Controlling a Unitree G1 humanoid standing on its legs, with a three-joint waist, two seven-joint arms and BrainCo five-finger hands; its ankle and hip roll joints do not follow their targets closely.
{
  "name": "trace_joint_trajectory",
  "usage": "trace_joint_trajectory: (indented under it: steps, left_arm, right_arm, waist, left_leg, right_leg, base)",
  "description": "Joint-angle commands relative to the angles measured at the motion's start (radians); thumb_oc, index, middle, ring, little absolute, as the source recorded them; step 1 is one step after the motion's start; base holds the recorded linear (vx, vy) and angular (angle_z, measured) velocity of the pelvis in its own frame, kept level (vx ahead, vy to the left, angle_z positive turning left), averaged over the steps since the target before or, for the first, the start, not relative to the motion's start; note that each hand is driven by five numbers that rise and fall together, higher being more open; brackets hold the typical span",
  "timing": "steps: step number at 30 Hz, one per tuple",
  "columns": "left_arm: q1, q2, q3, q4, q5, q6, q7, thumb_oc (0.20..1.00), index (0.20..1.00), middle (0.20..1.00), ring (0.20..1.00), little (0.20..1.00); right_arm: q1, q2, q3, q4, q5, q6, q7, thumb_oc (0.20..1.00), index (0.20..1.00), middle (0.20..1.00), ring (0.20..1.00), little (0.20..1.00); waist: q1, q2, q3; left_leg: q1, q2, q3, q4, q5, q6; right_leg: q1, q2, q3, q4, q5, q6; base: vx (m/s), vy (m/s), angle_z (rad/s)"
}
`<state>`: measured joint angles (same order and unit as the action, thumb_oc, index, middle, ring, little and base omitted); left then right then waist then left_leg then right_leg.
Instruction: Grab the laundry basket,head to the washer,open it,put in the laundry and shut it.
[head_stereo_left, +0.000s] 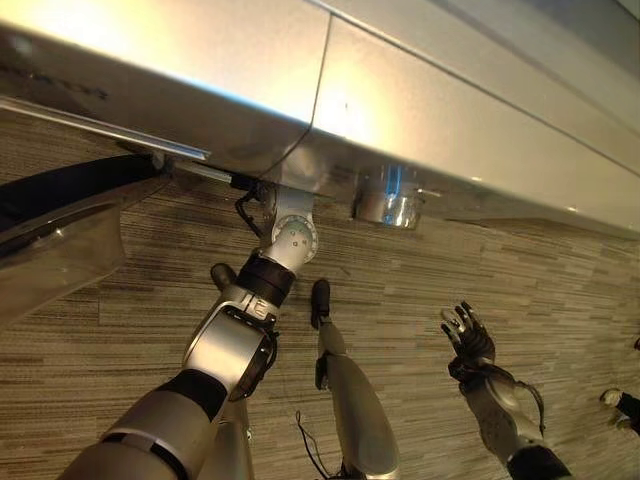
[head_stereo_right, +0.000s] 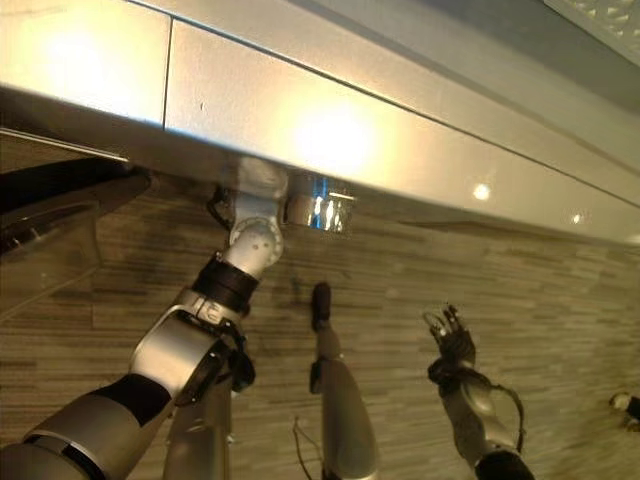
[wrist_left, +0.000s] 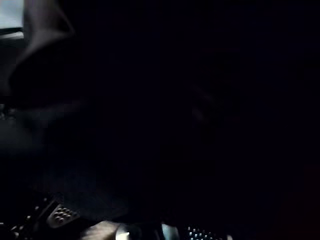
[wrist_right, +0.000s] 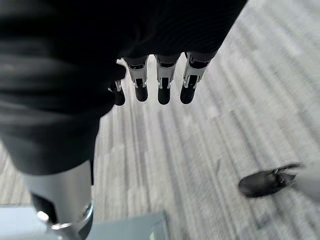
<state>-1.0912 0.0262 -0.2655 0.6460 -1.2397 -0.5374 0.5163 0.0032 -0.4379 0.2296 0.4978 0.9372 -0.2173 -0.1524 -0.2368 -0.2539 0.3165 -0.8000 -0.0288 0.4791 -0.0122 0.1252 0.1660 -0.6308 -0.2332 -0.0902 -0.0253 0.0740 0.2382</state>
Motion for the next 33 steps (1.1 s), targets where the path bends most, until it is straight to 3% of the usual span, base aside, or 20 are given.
trace_joint_trajectory:
  steps: [1,5,7,9,10,13,17,18,22,26,28,33]
  left_arm:
    - [-0.282,-0.255,-0.271,-0.146,0.151,0.058,-0.231,1.0,1.0,1.0,1.0,1.0]
    - [-0.228,-0.248,-0.317,-0.094,0.199,0.105,-0.243,1.0,1.0,1.0,1.0,1.0]
    - [-0.233,-0.206,-0.366,0.028,0.334,0.206,-0.256,1.0,1.0,1.0,1.0,1.0]
    - [-0.246,-0.188,-0.376,0.082,0.379,0.238,-0.256,1.0,1.0,1.0,1.0,1.0]
    - [-0.273,-0.163,-0.393,0.197,0.501,0.319,-0.275,1.0,1.0,1.0,1.0,1.0]
    - [-0.415,-0.13,-0.37,0.478,0.754,0.408,-0.231,1.0,1.0,1.0,1.0,1.0]
    - [-0.486,-0.12,-0.405,0.521,0.983,0.431,-0.168,1.0,1.0,1.0,1.0,1.0]
    - [-0.507,-0.107,-0.463,0.541,1.126,0.457,-0.156,1.0,1.0,1.0,1.0,1.0]
    - [-0.513,-0.092,-0.5,0.535,1.214,0.469,-0.158,1.0,1.0,1.0,1.0,1.0]
    - [-0.568,-0.033,-0.611,0.525,1.445,0.489,-0.144,1.0,1.0,1.0,1.0,1.0]
    - [-0.554,-0.015,-0.611,0.529,1.468,0.492,-0.123,1.0,1.0,1.0,1.0,1.0]
    - [-0.422,0.025,-0.504,0.482,1.374,0.462,-0.056,1.0,1.0,1.0,1.0,1.0]
  right_arm:
    - [-0.031,-0.081,-0.097,0.034,0.013,-0.002,0.008,1.0,1.0,1.0,1.0,1.0]
    - [-0.062,-0.079,-0.085,0.074,0.024,0.002,0.023,1.0,1.0,1.0,1.0,1.0]
    - [-0.096,-0.081,-0.065,0.104,0.036,0.016,0.036,1.0,1.0,1.0,1.0,1.0]
    - [-0.105,-0.082,-0.064,0.114,0.04,0.024,0.039,1.0,1.0,1.0,1.0,1.0]
    - [-0.117,-0.08,-0.062,0.131,0.043,0.03,0.043,1.0,1.0,1.0,1.0,1.0]
    - [-0.157,-0.073,-0.041,0.159,0.019,0.045,0.053,1.0,1.0,1.0,1.0,1.0]
    - [-0.151,-0.052,-0.033,0.173,0.002,0.026,0.063,1.0,1.0,1.0,1.0,1.0]
    - [-0.165,-0.053,-0.04,0.188,0.006,0.015,0.065,1.0,1.0,1.0,1.0,1.0]
    - [-0.185,-0.046,-0.039,0.217,0.004,0.007,0.063,1.0,1.0,1.0,1.0,1.0]
    - [-0.247,-0.025,-0.017,0.278,0.005,-0.005,0.072,1.0,1.0,1.0,1.0,1.0]
    - [-0.273,-0.007,0.0,0.305,0.008,-0.013,0.072,1.0,1.0,1.0,1.0,1.0]
    - [-0.265,0.041,0.044,0.304,0.006,-0.008,0.078,1.0,1.0,1.0,1.0,1.0]
  waist:
    - [-0.048,0.052,-0.042]
    - [-0.034,0.051,-0.039]
    - [-0.019,0.056,-0.037]
    - [-0.014,0.059,-0.037]
    - [-0.007,0.064,-0.037]
    - [0.009,0.07,-0.034]
    - [0.007,0.075,-0.035]
    - [0.007,0.075,-0.036]
    - [0.013,0.077,-0.037]
    - [0.03,0.087,-0.032]
    - [0.039,0.09,-0.031]
    - [0.071,0.099,-0.019]
  left_leg:
    - [0.096,-0.074,-0.052,0.047,-0.283,-0.032]
    - [0.092,-0.076,-0.059,0.047,-0.276,-0.034]
    - [0.089,-0.074,-0.064,0.043,-0.264,-0.039]
    - [0.09,-0.073,-0.069,0.04,-0.262,-0.04]
    - [0.092,-0.072,-0.07,0.039,-0.261,-0.041]
    - [0.086,-0.071,-0.075,0.044,-0.253,-0.045]
    - [0.076,-0.068,-0.079,0.05,-0.247,-0.045]
    - [0.073,-0.065,-0.082,0.053,-0.245,-0.044]
    - [0.072,-0.063,-0.091,0.056,-0.245,-0.044]
    - [0.071,-0.06,-0.101,0.061,-0.239,-0.046]
    - [0.071,-0.059,-0.109,0.062,-0.236,-0.048]
    - [0.075,-0.053,-0.13,0.071,-0.223,-0.056]
  right_leg:
    - [0.313,0.096,-0.05,0.026,0.191,0.004]
    - [0.315,0.099,-0.053,0.024,0.186,0.001]
    - [0.31,0.1,-0.053,0.027,0.183,0.0]
    - [0.308,0.1,-0.053,0.029,0.179,-0.001]
    - [0.305,0.101,-0.053,0.032,0.172,-0.001]
    - [0.296,0.104,-0.062,0.041,0.156,-0.006]
    - [0.283,0.107,-0.072,0.05,0.155,-0.008]
    - [0.278,0.107,-0.073,0.055,0.154,-0.009]
    - [0.275,0.109,-0.076,0.063,0.142,-0.013]
    - [0.268,0.112,-0.084,0.076,0.125,-0.02]
    - [0.264,0.114,-0.088,0.083,0.114,-0.024]
    - [0.258,0.117,-0.107,0.108,0.076,-0.037]
  base:
    - [0.0,0.0,0.0]
    - [-0.01,-0.019,0.07]
    - [-0.02,-0.004,0.06]
    - [-0.01,-0.003,0.05]
    - [-0.01,-0.009,0.06]
    - [-0.01,-0.028,0.07]
    - [-0.02,-0.007,-0.03]
    - [0.0,0.0,0.0]
    - [0.0,-0.002,-0.02]
    - [0.0,0.0,0.0]
    - [0.0,-0.017,0.0]
    - [-0.01,-0.04,0.07]
